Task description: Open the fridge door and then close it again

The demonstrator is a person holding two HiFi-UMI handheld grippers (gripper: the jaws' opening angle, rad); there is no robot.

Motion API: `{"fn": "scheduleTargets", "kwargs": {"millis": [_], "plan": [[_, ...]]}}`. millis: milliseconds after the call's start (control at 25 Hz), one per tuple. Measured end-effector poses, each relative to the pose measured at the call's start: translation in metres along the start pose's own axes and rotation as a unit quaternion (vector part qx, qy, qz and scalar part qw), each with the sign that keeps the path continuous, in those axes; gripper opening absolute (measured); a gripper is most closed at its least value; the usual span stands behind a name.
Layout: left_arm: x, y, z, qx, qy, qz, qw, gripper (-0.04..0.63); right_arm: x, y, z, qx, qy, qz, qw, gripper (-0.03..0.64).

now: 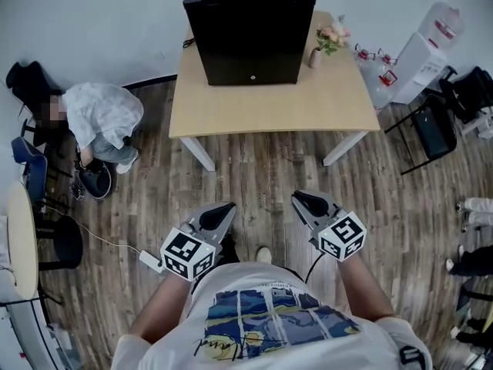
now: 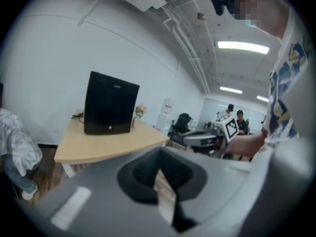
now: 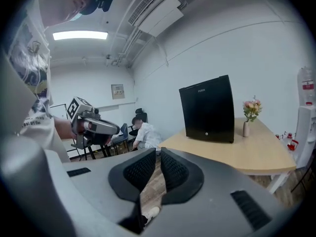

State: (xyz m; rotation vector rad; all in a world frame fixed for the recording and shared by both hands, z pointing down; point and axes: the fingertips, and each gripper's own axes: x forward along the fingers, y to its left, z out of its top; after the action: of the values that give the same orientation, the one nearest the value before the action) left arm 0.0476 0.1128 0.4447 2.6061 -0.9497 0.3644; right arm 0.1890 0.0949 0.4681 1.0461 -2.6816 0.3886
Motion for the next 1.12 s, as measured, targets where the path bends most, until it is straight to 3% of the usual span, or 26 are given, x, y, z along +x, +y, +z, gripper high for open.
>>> {"fn": "scheduleTargets", "kwargs": {"millis": [200, 520, 840, 1120], "plan": [[0.025, 0.049, 0.019, 0.012, -0.014, -0.02, 0.9996, 0.009, 0.044, -0.04, 0.041, -0.049, 0.017, -0.006, 0.999, 0.027], [0.029, 0.149, 0.058, 0.035, -0.018, -0.049, 0.998, 0.009, 0.151, -0.079, 0.161, -0.177, 0.035, -0.016, 0.984, 0.054], [0.019, 0.218, 0.08, 0.05, -0.033, -0.064, 0.9961, 0.009, 0.253, -0.115, 0.261, -0.317, 0.101, -0.015, 0.943, 0.054], [0.012, 0.258, 0.086, 0.042, -0.047, -0.064, 0.996, 0.009, 0.321, -0.15, 0.34, -0.4, 0.16, -0.025, 0.902, 0.057]]}}
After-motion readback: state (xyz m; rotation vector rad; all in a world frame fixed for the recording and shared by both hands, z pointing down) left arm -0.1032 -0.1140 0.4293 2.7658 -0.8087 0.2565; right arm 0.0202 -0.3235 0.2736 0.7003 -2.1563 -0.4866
